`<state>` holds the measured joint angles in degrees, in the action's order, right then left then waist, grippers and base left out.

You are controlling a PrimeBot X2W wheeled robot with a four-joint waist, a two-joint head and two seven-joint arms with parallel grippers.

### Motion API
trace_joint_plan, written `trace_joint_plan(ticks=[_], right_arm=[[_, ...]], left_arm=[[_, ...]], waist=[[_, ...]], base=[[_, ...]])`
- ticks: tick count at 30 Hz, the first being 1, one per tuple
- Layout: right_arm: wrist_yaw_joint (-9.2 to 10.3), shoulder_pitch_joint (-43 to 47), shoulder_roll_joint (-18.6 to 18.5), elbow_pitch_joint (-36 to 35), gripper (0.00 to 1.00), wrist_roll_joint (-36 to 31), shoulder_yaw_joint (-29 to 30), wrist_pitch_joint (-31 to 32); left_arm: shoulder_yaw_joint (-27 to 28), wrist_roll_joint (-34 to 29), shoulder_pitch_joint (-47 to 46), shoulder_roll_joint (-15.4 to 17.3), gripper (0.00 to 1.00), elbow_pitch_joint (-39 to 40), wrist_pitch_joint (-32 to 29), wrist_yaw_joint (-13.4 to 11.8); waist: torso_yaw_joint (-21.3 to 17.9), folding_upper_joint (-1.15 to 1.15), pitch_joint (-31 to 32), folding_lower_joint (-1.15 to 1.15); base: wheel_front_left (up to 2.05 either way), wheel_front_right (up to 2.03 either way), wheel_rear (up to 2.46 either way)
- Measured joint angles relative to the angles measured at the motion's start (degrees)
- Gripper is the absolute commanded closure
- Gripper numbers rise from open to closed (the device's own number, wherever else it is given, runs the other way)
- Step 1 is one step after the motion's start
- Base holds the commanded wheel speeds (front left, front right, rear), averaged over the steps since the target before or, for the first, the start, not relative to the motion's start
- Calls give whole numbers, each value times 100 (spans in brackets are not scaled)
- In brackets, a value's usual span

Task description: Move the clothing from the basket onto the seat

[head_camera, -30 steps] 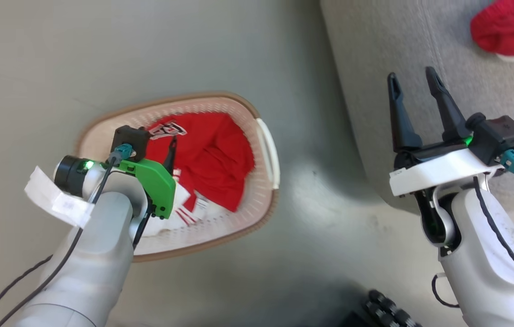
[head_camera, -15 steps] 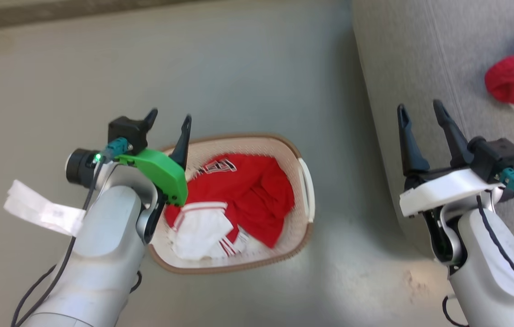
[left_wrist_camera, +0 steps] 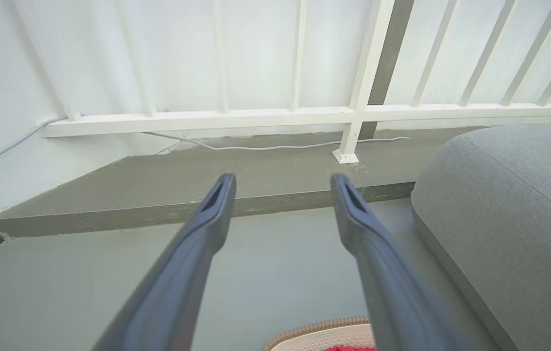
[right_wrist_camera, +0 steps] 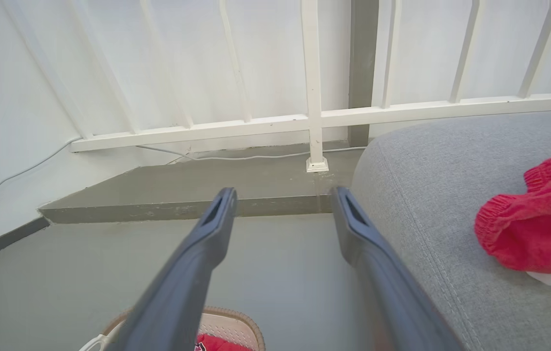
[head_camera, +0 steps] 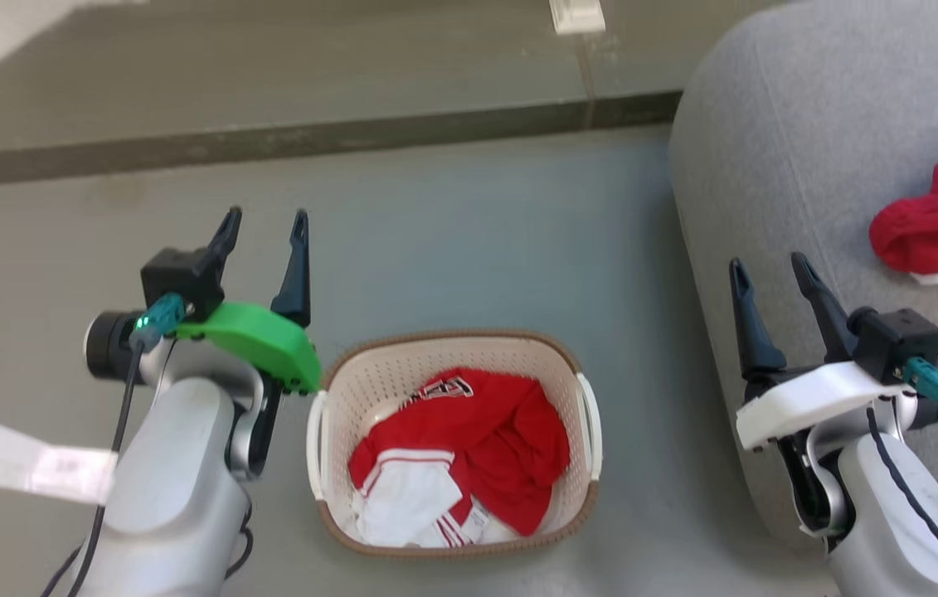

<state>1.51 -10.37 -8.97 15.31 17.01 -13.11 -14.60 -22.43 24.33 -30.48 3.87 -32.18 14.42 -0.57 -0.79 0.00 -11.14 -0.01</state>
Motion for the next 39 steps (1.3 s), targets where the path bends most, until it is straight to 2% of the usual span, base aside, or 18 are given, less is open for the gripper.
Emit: trace_joint_plan(ticks=[8, 21, 39], right_arm=[[-1, 177, -8, 34, 0, 0, -42, 0], [-41, 524, -13, 5, 0, 0, -93, 2], [18, 751, -49, -245, 0, 1, -83, 109]], left_arm=[[111, -93, 773, 200, 0, 567, 0, -250], [333, -135, 1935, 355, 0, 1272, 0, -427], [464, -144, 2878, 442, 0, 2048, 0, -550]], waist=[[142, 0, 522, 0], [149, 0, 1042, 0], [83, 0, 1151, 0]], base=[[0, 0, 0], [0, 0, 0], [0, 0, 0]])
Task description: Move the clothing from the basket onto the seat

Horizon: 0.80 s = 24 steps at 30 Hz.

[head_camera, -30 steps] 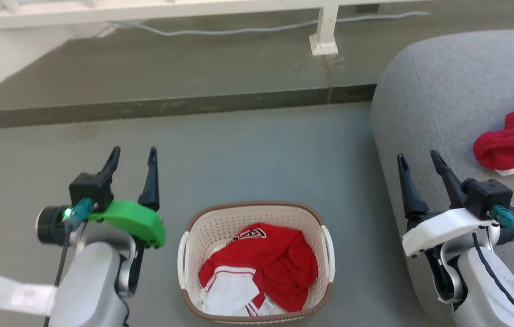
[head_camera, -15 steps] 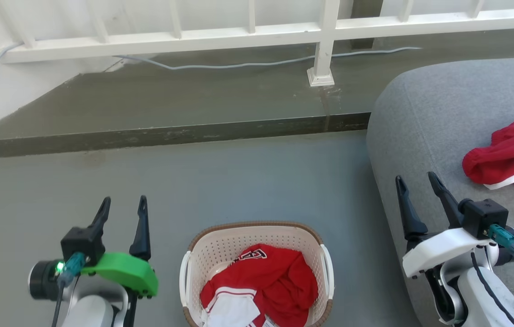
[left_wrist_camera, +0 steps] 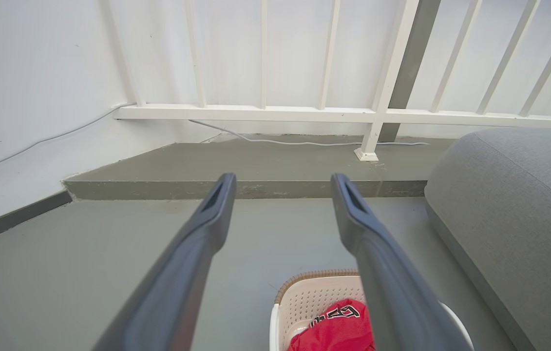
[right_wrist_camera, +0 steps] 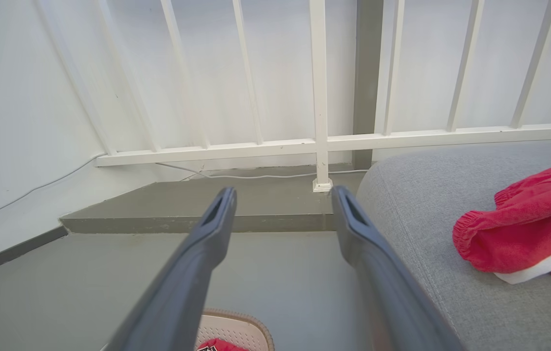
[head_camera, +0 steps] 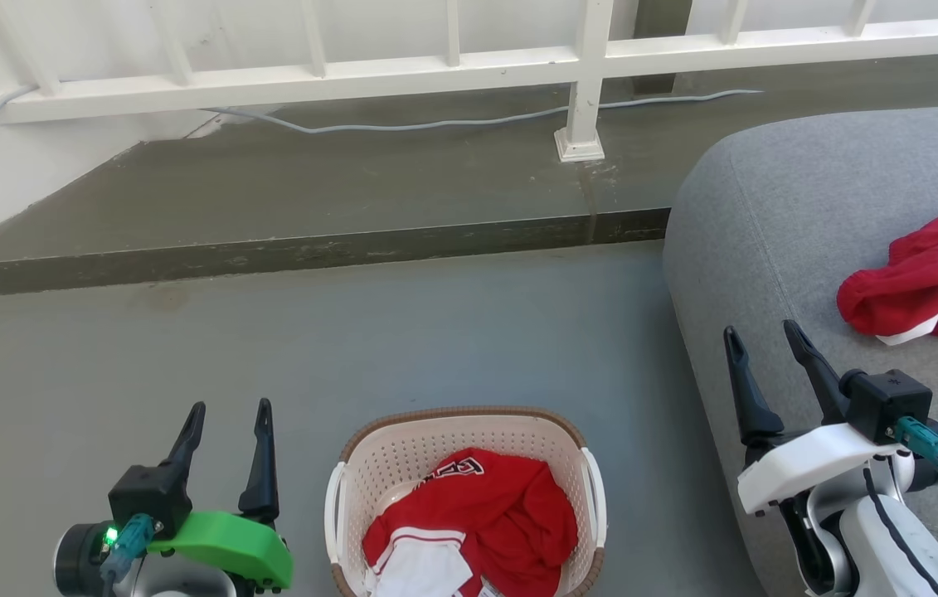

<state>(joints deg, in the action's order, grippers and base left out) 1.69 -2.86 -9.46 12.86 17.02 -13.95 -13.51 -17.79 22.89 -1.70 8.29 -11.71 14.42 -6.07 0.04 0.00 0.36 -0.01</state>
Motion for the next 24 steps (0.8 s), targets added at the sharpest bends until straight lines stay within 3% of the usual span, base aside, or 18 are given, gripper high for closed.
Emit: trace_joint_plan(ticks=[24], right_arm=[[45, 16, -14, -230, 0, 8, -2, 104]], left_arm=[[64, -238, 407, 41, 0, 727, -263, -57]], waist=[[-66, 0, -58, 0]], base=[[0, 0, 0]])
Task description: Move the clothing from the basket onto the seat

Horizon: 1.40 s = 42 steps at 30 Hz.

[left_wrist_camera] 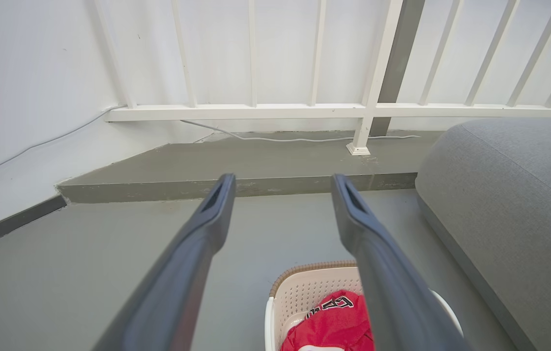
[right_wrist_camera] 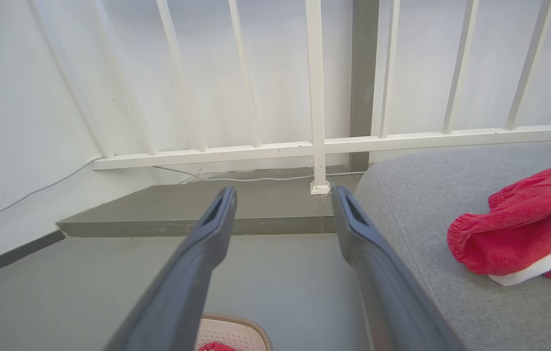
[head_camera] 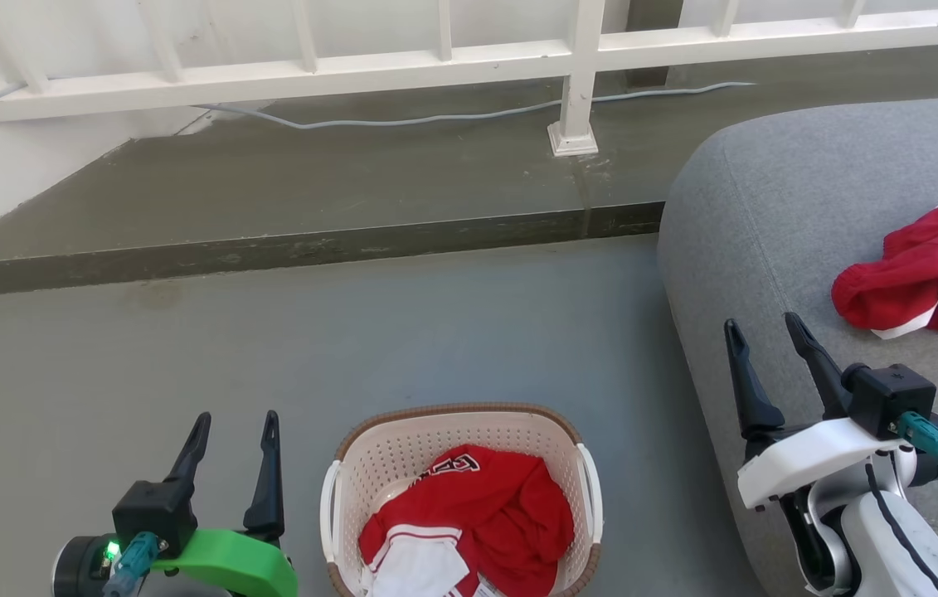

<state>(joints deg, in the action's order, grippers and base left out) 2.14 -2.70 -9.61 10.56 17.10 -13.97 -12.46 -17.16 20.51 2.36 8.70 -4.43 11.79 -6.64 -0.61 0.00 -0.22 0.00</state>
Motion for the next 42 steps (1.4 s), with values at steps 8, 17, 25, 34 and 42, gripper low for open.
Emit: trace_joint_plan(ticks=[8, 17, 25, 34, 42], right_arm=[[7, 35, -58, -132, 0, 0, -2, 52], [43, 43, -91, -415, 0, -1, -26, 126], [45, -140, -96, -808, 0, -55, -136, 203], [47, -378, -7, -1162, 0, -99, -176, 225], [51, -533, 93, -1439, 0, -113, -229, 215]], left_arm=[[-11, -73, 63, 0, 0, 160, -119, -1], [-387, -165, 42, -4, 0, 219, -335, 20], [-944, -192, -431, -192, 0, -29, -661, 368], [-1510, -525, -1018, -276, 0, -588, -1074, 666], [-1689, -831, -1601, -358, 0, -1148, -1256, 766]], waist=[[-19, 0, -30, 0], [-90, 0, -296, 0], [-245, 0, -823, 0], [-545, 0, -1477, 0], [-878, 0, -2090, 1]], base=[[0, 0, 0], [0, 0, 0], [0, 0, 0], [0, 0, 0], [0, 0, 0]])
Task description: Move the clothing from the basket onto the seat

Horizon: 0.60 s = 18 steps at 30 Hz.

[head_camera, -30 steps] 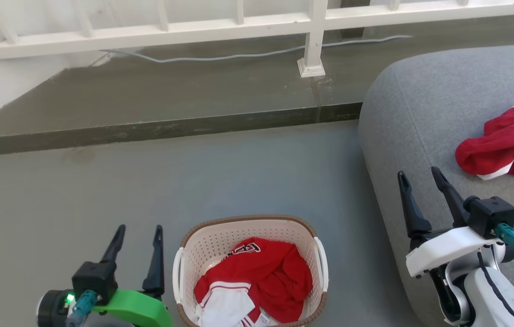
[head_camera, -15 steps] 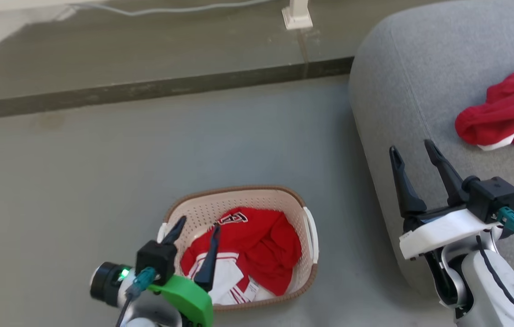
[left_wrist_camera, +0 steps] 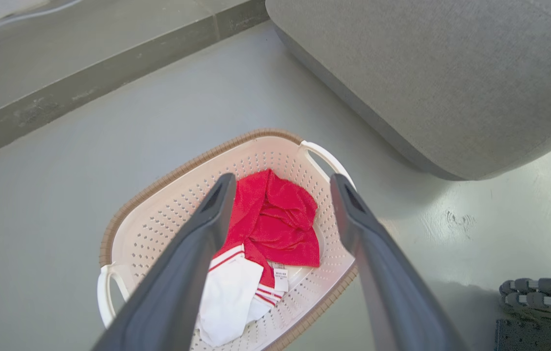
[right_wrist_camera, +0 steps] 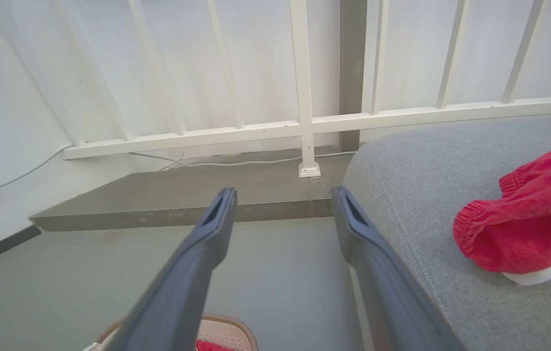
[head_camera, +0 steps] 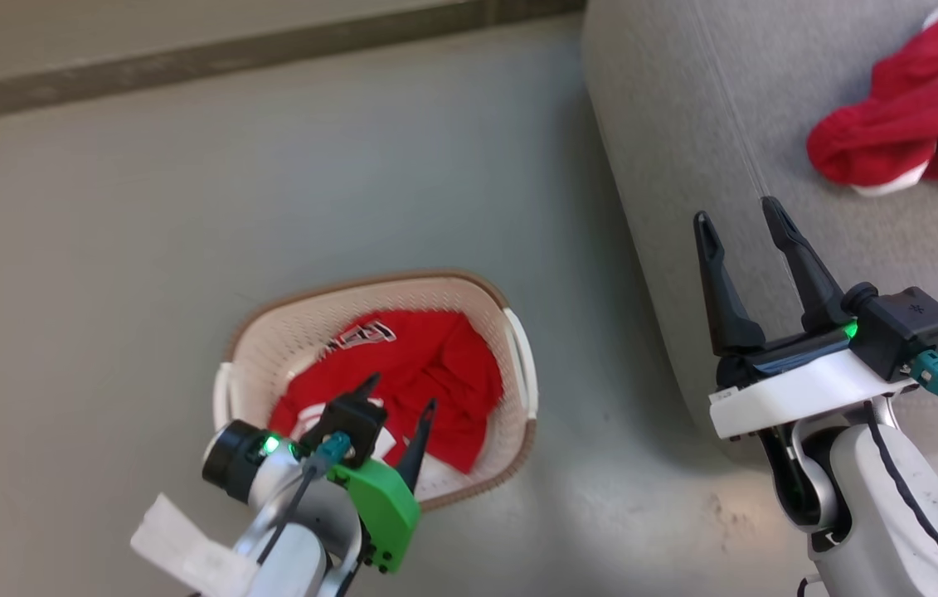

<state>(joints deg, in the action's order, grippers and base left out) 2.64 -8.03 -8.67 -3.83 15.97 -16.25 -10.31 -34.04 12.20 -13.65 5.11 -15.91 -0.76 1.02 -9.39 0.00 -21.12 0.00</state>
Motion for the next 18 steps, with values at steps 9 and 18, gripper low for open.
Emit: trace_joint_plan(ticks=[9, 18], right_arm=[[5, -136, 177, -197, 0, 1, -97, -80], [4, -279, 331, -277, 0, 11, -199, -177]], left_arm=[[119, -110, -648, -1, 0, -746, -275, -4], [444, -181, -1290, 21, 0, -1290, -450, -177]], waist=[[-398, 0, -716, 0], [-734, 0, -1373, 0]], base=[[0, 0, 0], [0, 0, 0]])
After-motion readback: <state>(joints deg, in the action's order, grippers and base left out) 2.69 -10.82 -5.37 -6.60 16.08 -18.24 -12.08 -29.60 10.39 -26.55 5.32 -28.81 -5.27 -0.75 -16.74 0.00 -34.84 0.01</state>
